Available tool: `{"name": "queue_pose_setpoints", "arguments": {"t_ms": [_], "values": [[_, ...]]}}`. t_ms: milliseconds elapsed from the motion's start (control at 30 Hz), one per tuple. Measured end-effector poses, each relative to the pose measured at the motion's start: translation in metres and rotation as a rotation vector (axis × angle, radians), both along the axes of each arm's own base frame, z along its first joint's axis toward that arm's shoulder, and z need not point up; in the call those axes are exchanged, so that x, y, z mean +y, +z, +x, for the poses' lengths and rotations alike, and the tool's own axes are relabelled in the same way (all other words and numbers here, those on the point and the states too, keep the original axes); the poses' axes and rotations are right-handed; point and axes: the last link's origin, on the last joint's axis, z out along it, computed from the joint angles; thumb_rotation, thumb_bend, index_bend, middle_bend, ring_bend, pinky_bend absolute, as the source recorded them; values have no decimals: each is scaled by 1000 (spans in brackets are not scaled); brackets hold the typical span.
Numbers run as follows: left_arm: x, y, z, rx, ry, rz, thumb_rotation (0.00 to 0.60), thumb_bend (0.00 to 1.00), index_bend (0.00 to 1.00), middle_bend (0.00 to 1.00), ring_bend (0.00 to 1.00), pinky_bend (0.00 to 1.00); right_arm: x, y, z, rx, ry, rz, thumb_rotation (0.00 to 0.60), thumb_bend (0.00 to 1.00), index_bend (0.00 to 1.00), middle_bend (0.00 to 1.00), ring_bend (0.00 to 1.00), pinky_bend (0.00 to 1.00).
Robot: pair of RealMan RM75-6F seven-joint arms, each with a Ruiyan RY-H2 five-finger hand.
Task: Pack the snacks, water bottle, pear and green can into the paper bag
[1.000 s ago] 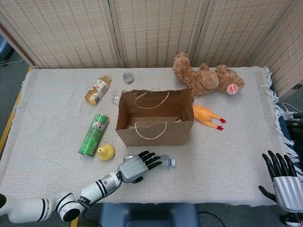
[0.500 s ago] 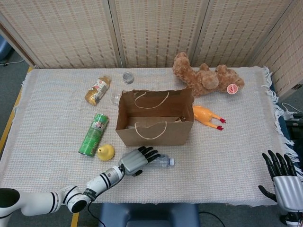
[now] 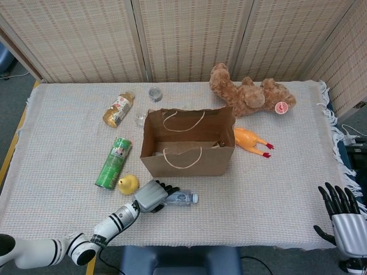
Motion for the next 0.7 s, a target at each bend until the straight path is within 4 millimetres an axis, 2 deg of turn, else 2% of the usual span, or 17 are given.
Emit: {"name": "queue_pose_setpoints", "arguments": {"t_ms": [233,367,467,600,700], "values": [[-26,39,-17,32,9,25,600,649,664,667,620,716,2,0,0,0,7,1,600,0,30,0,0,0],[-42,75,-29,71,10,73,600,650,664,668,620,716,3,0,0,5,11,1,600,0,30,0,0,0],[-49,102,-30,75,4,126,600,650,664,667,620,715,3,0,1,9,13,0,600,0,30,0,0,0],[-46,133,-25,53,6,192,600,653,664,666,620,714,3,-1,1,13,17,-1,600,0,30,0,0,0],[-35,154,-16,26,-1,244,600,653,665,666,620,714,2,-1,2,14,18,-4,600,0,30,0,0,0]]}}
